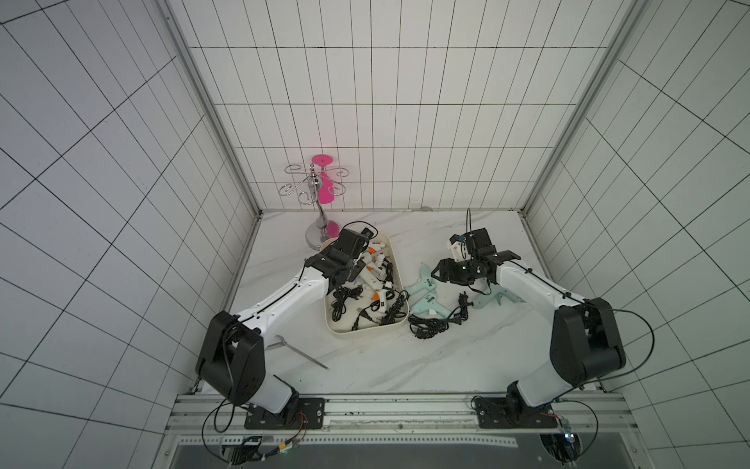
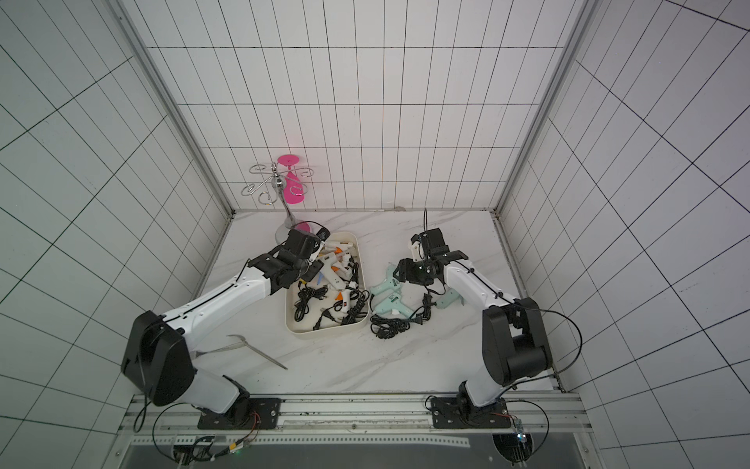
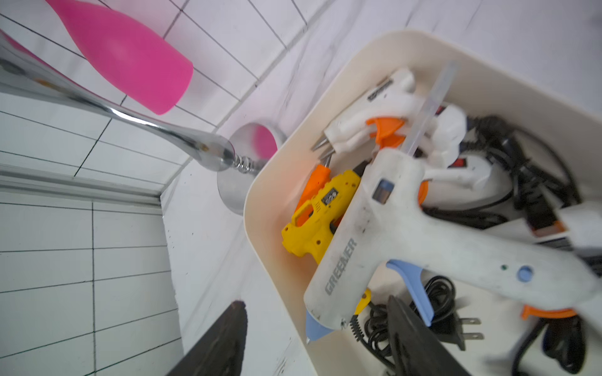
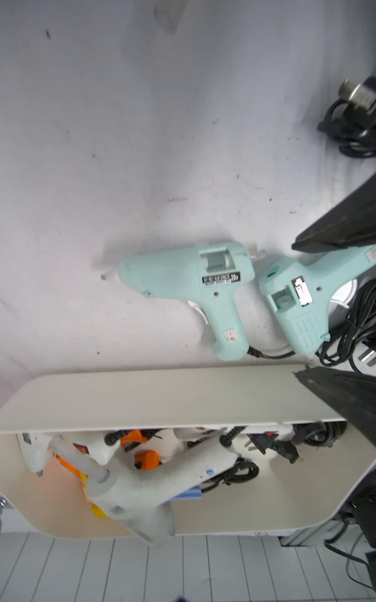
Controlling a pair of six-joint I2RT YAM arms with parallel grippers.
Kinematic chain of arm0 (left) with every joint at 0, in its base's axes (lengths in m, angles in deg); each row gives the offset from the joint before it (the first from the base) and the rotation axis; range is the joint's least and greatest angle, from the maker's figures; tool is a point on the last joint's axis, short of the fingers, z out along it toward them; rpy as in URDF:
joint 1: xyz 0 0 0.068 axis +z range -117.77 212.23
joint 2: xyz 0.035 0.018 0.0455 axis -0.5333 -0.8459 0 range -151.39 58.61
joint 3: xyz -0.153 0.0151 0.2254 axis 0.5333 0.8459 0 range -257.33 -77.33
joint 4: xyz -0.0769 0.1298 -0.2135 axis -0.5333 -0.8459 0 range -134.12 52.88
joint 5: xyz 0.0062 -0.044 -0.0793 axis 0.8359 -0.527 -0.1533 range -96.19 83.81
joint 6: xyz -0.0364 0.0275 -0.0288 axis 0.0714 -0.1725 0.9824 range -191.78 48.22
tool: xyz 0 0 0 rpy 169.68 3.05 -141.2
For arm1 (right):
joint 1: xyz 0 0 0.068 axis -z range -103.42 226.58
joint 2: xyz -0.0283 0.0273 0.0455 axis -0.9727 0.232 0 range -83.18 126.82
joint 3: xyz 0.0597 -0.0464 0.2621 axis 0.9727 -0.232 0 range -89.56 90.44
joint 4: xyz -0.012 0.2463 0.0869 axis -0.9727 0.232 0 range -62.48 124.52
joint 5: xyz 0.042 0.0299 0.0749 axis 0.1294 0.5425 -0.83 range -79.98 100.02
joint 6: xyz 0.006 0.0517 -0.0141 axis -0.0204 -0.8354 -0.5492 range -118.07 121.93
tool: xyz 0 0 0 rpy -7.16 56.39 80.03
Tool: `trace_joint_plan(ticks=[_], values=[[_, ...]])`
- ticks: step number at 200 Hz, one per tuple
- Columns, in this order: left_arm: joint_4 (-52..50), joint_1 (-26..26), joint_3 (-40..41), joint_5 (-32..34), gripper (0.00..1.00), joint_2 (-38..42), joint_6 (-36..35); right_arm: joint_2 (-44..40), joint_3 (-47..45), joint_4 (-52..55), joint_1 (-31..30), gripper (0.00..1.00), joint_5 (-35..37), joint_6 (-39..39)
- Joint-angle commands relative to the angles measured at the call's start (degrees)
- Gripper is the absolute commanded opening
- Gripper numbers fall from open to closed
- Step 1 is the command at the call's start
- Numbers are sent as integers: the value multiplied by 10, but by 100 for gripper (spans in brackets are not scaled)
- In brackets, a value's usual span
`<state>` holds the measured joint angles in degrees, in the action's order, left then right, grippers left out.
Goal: Put the hot melt glue gun into the storage box
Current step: Place the hot melt adhesive gun in the storage box.
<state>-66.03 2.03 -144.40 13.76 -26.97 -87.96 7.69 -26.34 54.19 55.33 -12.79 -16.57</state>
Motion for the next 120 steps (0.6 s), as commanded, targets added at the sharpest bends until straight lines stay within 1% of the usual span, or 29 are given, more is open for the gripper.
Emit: trace_joint_plan(ticks=[1,22,38,59,74,86,104,120], values=[[105,6,20,-108,68,-29,62,-2,22,45,10,59,62,3],[103,26,-1,-144,65,-84,111,12,21,36,9,60,62,0],[111,41,-4,-164,63,-119,123,33,31,10,1,61,57,5],[126,53,0,-176,62,-153,124,77,72,-5,-15,62,70,12],[156,58,7,-185,61,-175,124,118,110,-4,-23,62,71,13],[119,59,-28,-189,59,-191,118,150,144,9,-33,62,92,18],[134,61,-38,-190,59,-194,107,188,178,27,-52,62,118,33],[127,62,-49,-206,60,-198,104,217,204,61,-67,62,141,45]])
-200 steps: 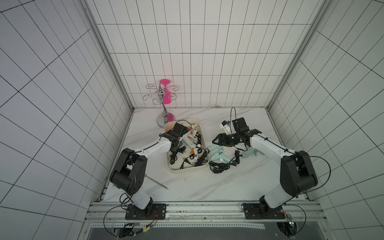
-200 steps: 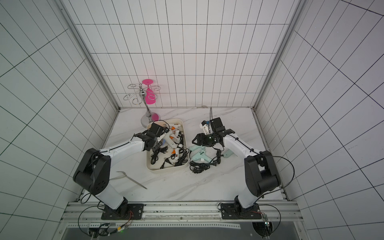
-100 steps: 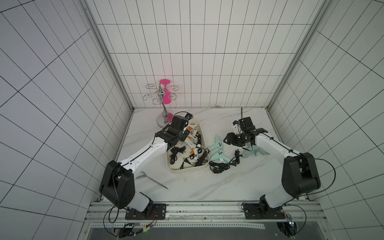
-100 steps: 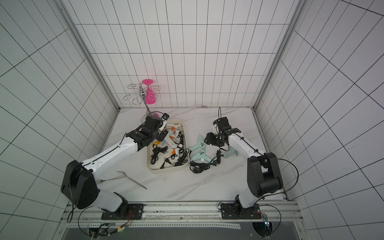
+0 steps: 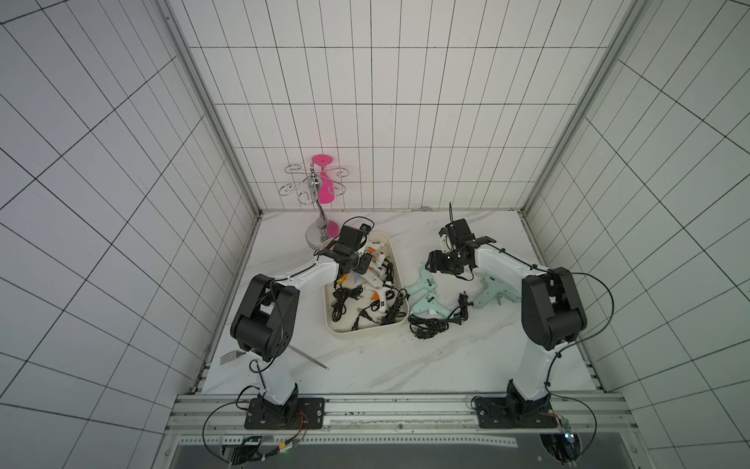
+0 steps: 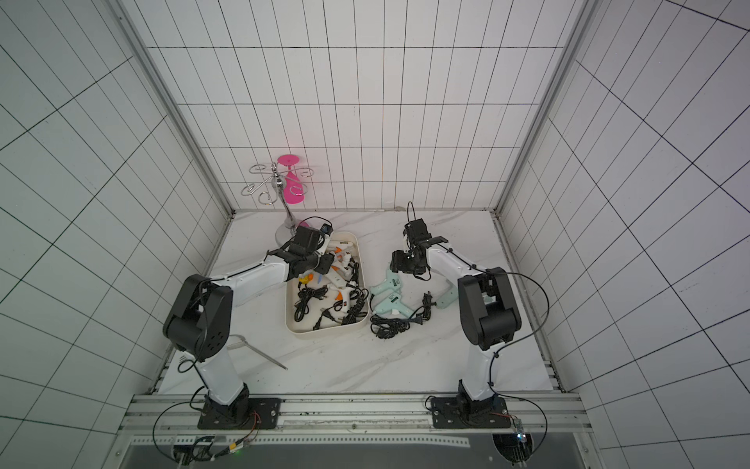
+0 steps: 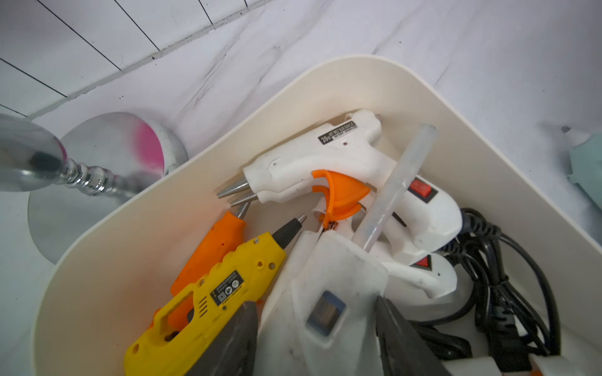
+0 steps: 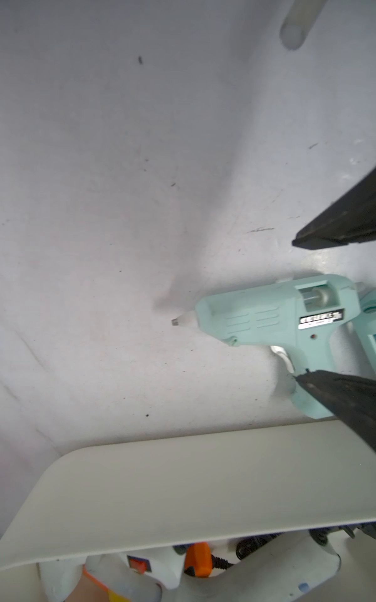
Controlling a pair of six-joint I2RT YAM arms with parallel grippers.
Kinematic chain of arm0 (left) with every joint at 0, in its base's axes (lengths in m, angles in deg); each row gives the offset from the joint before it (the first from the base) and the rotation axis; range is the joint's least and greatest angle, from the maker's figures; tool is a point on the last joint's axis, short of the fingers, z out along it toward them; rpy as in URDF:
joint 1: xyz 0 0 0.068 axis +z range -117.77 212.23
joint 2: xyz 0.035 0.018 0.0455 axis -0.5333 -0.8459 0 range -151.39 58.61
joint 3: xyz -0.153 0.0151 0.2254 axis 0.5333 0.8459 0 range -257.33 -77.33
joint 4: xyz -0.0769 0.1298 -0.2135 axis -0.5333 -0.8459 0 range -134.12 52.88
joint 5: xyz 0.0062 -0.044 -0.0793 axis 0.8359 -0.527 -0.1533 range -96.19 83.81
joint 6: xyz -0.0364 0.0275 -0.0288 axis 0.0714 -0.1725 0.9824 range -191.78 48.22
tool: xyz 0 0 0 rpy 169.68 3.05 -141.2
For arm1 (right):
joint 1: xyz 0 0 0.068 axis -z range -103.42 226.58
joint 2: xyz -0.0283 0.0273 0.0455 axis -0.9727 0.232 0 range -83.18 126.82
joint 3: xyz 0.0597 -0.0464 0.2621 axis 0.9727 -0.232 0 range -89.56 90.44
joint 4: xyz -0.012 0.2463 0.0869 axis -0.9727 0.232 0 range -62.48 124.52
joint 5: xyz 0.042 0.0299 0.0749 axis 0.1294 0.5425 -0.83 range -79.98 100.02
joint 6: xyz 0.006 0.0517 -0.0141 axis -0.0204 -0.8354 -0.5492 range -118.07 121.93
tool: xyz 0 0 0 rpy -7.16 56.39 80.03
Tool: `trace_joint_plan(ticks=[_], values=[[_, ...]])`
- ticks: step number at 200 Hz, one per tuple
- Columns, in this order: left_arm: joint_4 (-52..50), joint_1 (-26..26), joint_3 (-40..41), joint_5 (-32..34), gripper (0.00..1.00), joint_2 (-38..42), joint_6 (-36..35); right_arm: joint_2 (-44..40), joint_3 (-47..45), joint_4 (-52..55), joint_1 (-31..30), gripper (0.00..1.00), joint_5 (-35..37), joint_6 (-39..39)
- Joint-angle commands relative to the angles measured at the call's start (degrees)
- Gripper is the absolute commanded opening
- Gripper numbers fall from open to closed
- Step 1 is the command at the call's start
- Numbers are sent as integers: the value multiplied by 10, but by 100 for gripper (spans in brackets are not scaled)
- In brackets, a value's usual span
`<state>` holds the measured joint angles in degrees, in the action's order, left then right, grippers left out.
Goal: Put the hot melt glue gun into the storage box
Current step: Place the hot melt adhesive gun in the storage box, then pick up the hot melt adhesive gun from the center of the board.
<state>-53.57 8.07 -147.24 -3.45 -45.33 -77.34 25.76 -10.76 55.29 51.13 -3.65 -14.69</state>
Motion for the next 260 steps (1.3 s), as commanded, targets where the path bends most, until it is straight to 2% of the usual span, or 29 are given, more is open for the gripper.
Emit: trace_joint_plan(ticks=[1,30,57,82,107,126,168,193,219,260], values=[[1,2,-22,-34,60,-16,-3,38,49,52,-26,62,51,27],[-55,2,-53,-44,59,-24,20,61,60,76,-52,63,103,43],[-23,2,-16,-54,63,49,57,101,98,116,-67,62,161,51],[-48,2,-7,-41,65,105,64,131,133,154,-73,59,200,54],[-79,2,6,-18,65,152,65,138,135,162,-73,49,209,48],[-65,1,34,-29,67,192,59,136,132,166,-73,35,221,44],[-41,-21,62,-117,69,226,3,118,132,171,-71,21,238,47],[-53,-34,52,-187,69,223,-9,65,121,150,-66,15,229,55],[-38,-24,37,-283,68,212,48,-30,92,79,-67,14,214,69],[48,10,16,-425,69,188,151,-147,72,15,-67,11,181,93]])
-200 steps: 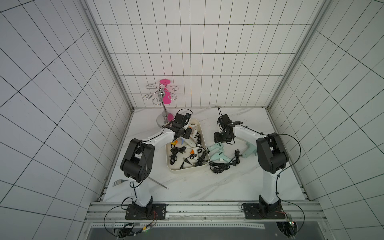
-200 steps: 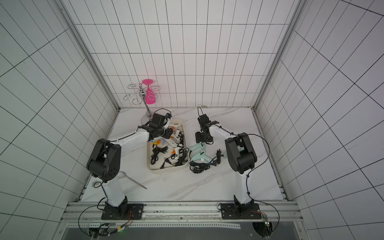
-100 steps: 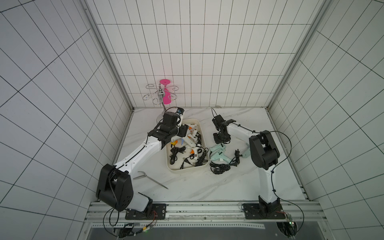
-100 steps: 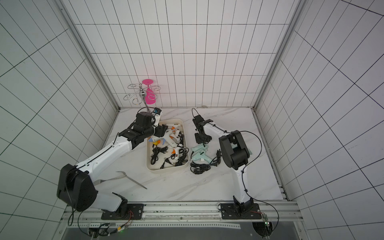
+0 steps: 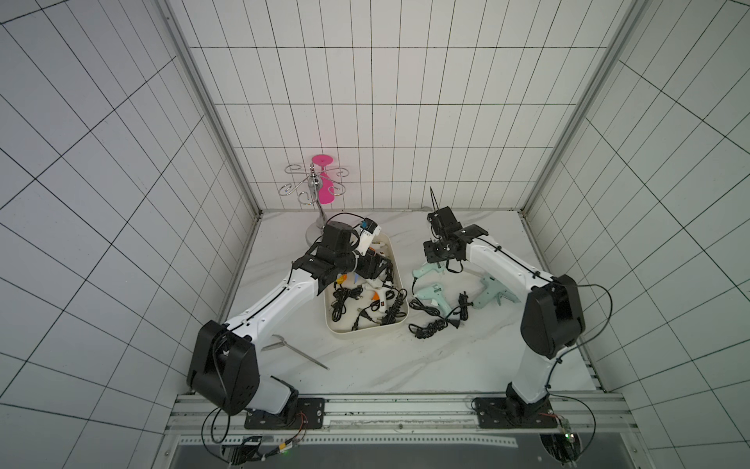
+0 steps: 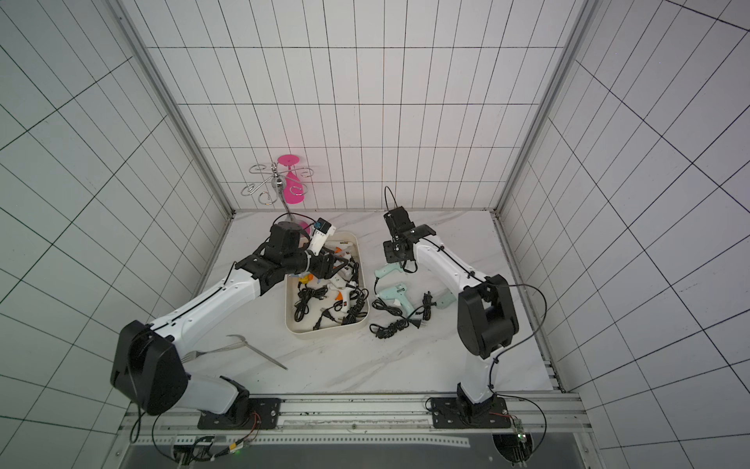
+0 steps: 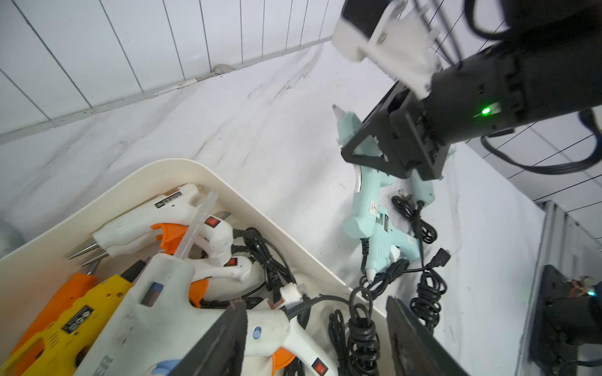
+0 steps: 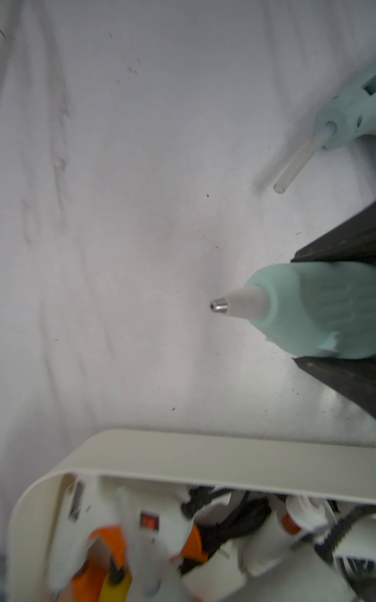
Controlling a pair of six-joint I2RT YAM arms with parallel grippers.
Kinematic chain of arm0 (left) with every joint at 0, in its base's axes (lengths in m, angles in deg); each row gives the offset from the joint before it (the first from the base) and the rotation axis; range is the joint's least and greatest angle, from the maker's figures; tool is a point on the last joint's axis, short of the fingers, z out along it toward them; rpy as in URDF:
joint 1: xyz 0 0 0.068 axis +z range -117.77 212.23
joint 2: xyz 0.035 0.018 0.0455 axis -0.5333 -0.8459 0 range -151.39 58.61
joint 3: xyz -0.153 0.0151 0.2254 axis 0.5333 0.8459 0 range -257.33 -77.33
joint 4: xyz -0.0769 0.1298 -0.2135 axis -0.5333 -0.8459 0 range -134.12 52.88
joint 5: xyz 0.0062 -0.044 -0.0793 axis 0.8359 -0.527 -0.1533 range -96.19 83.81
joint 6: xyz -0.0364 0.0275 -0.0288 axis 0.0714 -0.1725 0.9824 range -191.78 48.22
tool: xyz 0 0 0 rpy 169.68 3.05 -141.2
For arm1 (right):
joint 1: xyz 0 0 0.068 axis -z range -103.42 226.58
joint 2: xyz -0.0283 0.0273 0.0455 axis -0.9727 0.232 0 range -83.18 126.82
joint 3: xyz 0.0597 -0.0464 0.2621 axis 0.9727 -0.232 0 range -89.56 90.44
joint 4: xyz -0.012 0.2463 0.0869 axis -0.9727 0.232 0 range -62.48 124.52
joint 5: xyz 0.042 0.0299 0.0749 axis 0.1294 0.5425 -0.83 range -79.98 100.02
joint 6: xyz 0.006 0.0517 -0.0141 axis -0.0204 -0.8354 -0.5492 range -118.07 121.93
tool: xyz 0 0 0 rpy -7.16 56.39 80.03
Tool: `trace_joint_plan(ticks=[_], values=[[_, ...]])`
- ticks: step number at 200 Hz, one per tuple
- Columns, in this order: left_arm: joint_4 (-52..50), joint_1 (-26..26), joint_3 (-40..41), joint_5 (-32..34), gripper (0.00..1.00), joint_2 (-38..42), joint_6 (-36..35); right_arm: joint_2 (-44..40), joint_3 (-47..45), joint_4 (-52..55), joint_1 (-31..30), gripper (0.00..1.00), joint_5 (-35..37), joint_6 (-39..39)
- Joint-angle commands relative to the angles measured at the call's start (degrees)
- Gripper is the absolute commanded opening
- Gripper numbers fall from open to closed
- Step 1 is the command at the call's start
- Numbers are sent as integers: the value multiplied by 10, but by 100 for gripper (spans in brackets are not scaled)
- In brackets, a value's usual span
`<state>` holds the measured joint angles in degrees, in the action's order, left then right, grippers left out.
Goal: Put the hot melt glue gun into the storage box
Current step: Pick up the hot melt adhesive gun from the center of the board.
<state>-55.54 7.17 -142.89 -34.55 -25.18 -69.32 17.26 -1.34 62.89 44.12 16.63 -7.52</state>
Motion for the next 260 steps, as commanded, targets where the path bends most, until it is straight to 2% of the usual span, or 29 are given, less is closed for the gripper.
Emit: trace_joint_plan(ticks=[1,45,62,86,121,167,194,206,237,260], values=[[69,20,-29,-118,69,-14,73,-64,-23,-63,4,11,-23,23],[200,41,-53,-266,72,-44,236,-184,-94,-181,5,12,-158,62],[306,39,-54,-332,77,-68,342,-218,-131,-240,6,12,-216,65],[460,24,-44,-388,78,-98,484,-244,-172,-312,6,12,-268,58],[445,-12,-45,-403,78,-116,477,-264,-202,-396,6,13,-316,25],[448,-38,-43,-417,75,-123,476,-285,-251,-514,6,13,-324,-11],[463,-42,-44,-426,64,-128,494,-292,-263,-540,5,13,-325,-14],[475,-43,-44,-427,53,-130,506,-292,-268,-547,4,14,-326,-12],[478,-45,-48,-417,19,-130,511,-291,-274,-547,-4,17,-326,-4],[443,-42,-48,-385,8,-120,490,-295,-276,-537,-7,27,-317,2]])
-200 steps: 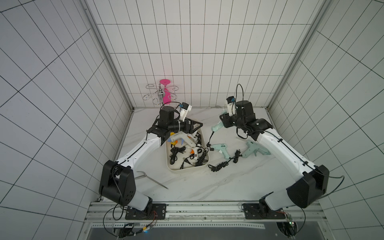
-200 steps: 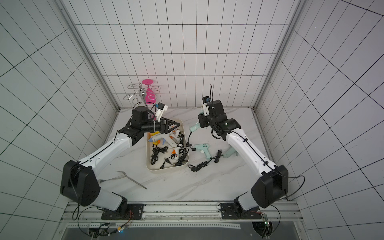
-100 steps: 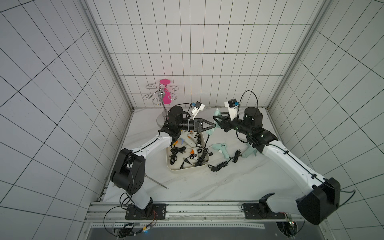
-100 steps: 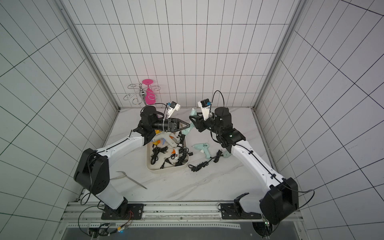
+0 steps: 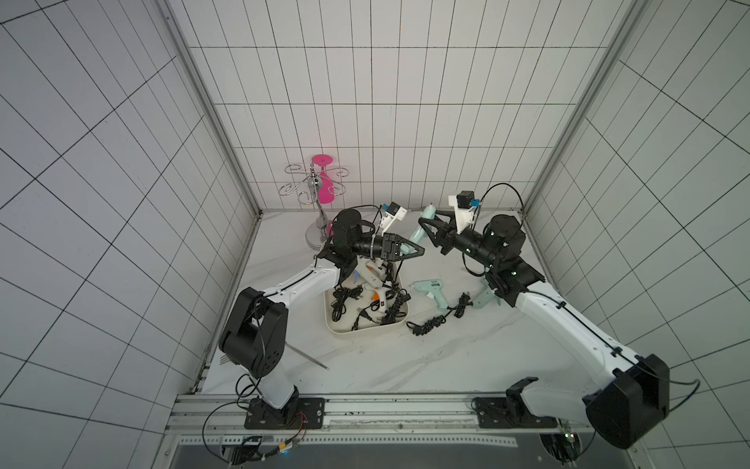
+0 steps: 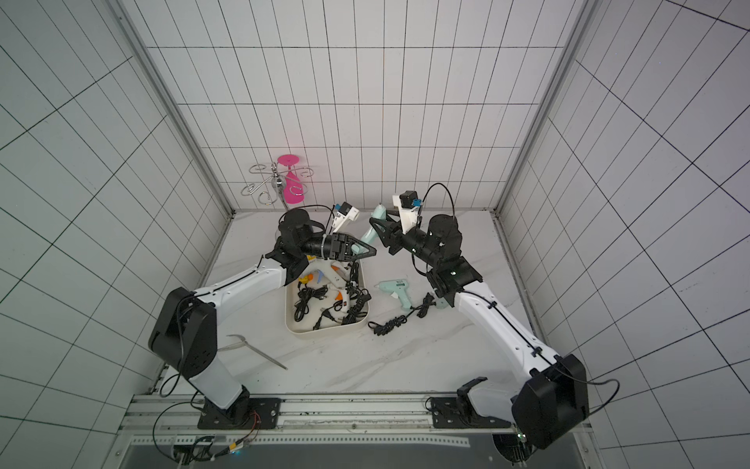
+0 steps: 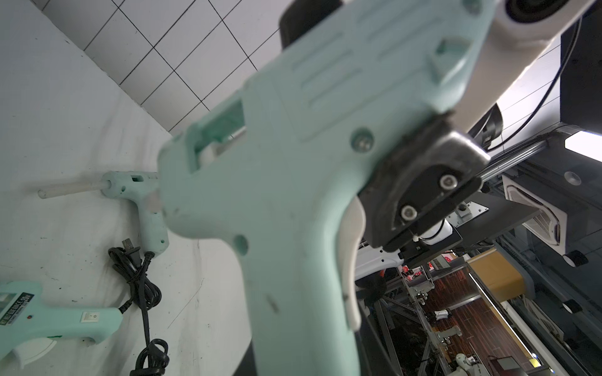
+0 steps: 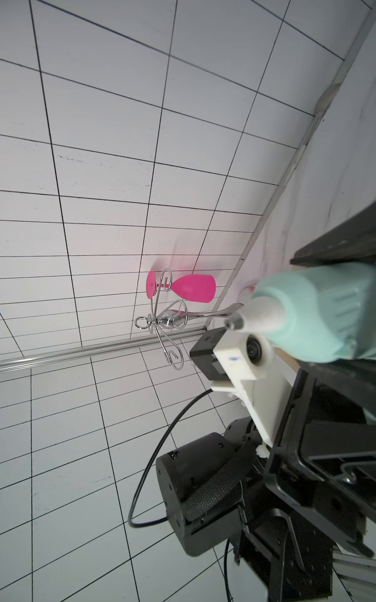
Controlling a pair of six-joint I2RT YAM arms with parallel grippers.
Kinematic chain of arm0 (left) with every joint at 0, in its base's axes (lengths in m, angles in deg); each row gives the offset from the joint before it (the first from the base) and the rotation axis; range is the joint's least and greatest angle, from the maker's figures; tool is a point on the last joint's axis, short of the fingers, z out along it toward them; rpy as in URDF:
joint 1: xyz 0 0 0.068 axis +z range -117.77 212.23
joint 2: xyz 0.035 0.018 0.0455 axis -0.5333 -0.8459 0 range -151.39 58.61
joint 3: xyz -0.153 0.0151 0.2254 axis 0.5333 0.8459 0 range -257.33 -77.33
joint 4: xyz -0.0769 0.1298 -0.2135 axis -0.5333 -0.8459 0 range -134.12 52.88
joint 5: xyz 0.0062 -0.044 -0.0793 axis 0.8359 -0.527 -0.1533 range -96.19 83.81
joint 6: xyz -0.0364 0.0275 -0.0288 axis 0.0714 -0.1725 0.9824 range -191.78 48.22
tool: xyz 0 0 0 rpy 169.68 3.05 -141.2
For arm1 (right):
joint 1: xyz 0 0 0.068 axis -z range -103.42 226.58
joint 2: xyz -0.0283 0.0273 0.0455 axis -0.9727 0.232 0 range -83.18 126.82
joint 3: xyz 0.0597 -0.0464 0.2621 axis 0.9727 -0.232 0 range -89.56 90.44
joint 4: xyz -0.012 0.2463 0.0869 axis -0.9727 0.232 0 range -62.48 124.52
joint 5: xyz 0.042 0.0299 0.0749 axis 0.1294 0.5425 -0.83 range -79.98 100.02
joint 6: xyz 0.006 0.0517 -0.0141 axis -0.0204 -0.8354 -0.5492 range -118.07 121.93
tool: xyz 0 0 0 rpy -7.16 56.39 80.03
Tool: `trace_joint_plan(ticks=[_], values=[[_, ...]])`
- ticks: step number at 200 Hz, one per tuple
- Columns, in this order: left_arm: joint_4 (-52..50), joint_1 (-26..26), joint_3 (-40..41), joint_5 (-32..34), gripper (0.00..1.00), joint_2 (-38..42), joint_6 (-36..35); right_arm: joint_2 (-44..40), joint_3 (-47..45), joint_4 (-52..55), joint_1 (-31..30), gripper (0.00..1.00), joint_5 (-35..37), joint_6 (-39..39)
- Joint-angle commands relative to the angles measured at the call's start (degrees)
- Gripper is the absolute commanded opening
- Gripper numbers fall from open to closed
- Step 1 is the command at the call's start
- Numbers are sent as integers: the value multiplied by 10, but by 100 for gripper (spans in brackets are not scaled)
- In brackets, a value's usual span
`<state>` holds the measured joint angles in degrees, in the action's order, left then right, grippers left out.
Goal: Put the hot melt glue gun into the storage box
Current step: Pick up the hot melt adhesive gun from the center of the board.
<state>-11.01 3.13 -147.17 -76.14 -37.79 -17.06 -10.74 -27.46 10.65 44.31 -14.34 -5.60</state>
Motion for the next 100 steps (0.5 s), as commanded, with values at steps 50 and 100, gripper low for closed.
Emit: trace_joint_plan(ticks=[50,100], values=[[-247,1,-19,161,0,77,-223,-28,1,52,-9,53,1,12],[-480,2,-7,448,0,184,-337,-107,-20,83,1,82,129,6]])
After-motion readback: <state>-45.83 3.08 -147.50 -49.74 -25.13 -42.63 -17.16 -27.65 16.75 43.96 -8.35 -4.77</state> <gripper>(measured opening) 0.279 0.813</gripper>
